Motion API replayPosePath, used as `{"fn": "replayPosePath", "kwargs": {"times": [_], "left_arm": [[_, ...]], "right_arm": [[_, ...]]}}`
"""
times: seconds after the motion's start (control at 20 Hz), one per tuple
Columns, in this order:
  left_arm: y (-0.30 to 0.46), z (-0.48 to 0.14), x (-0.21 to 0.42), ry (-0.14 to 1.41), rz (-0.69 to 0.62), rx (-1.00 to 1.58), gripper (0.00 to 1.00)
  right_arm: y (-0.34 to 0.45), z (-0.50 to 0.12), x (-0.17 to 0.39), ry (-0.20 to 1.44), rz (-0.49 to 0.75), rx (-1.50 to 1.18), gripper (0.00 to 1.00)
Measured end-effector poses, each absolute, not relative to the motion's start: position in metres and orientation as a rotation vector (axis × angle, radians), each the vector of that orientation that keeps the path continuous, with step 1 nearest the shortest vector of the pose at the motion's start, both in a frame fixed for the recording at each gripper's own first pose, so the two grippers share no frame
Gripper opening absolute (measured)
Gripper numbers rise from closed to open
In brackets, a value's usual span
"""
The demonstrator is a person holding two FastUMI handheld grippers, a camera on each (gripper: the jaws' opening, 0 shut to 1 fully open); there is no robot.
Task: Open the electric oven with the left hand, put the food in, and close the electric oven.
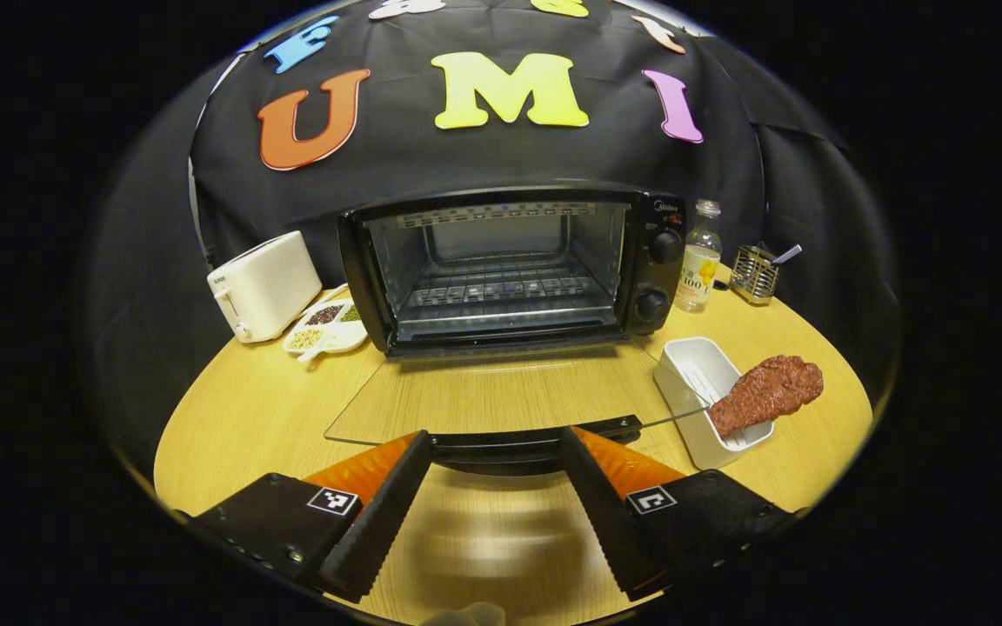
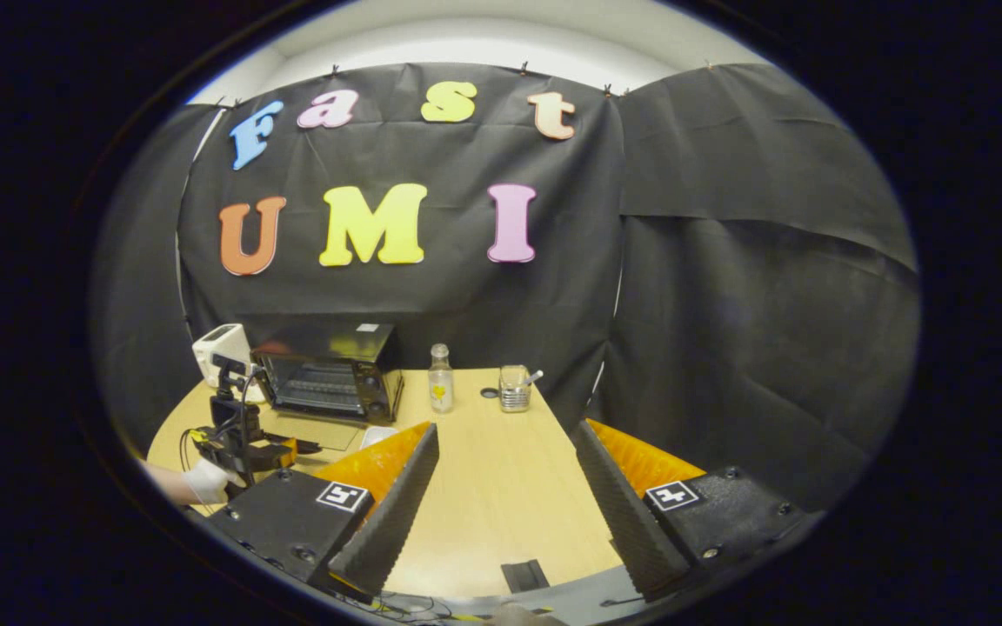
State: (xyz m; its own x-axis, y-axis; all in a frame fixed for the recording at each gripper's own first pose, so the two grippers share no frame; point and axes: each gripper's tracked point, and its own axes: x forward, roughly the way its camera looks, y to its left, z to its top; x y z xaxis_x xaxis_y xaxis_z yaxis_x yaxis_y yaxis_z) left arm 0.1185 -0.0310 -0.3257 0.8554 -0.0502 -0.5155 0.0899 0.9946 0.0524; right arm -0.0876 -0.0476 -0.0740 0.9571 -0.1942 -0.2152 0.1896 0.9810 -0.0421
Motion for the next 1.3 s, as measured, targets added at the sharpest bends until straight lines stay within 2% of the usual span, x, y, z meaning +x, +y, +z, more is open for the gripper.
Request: {"fn": "replayPosePath", "kwargs": {"times": [0.25, 0.35, 0.4, 0.45, 0.5, 0.65, 0.85, 0.9, 0.95, 1.3], "left_arm": [[-0.032, -0.359, 0.113, 0.624, -0.068, 0.067, 0.97], [-0.032, -0.357, 0.113, 0.613, -0.073, 0.079, 0.94], [-0.029, -0.356, 0.112, 0.605, -0.07, 0.084, 0.94], [-0.029, -0.351, 0.112, 0.589, -0.073, 0.076, 0.95], [-0.031, -0.348, 0.111, 0.575, -0.087, 0.057, 0.96], [-0.022, -0.336, 0.097, 0.545, -0.084, 0.036, 0.97], [-0.003, -0.3, 0.072, 0.468, -0.081, 0.035, 0.97], [0.001, -0.291, 0.065, 0.452, -0.078, 0.048, 0.96], [0.006, -0.282, 0.057, 0.437, -0.075, 0.058, 0.97], [0.035, -0.223, 0.006, 0.39, 0.0, 0.061, 0.97]], "right_arm": [[-0.059, -0.099, -0.087, 0.274, -0.222, -0.023, 1.0], [-0.061, -0.108, -0.089, 0.291, -0.229, -0.008, 0.96], [-0.062, -0.11, -0.088, 0.296, -0.229, 0.003, 1.0], [-0.062, -0.115, -0.087, 0.302, -0.23, 0.011, 0.96], [-0.062, -0.119, -0.085, 0.307, -0.231, 0.017, 1.0], [-0.059, -0.129, -0.075, 0.317, -0.22, 0.045, 1.0], [-0.043, -0.156, -0.046, 0.372, -0.149, 0.082, 1.0], [-0.036, -0.165, -0.036, 0.396, -0.115, 0.09, 0.96], [-0.031, -0.176, -0.026, 0.423, -0.089, 0.098, 1.0], [0.024, -0.259, 0.066, 0.612, 0.13, 0.169, 1.0]]}}
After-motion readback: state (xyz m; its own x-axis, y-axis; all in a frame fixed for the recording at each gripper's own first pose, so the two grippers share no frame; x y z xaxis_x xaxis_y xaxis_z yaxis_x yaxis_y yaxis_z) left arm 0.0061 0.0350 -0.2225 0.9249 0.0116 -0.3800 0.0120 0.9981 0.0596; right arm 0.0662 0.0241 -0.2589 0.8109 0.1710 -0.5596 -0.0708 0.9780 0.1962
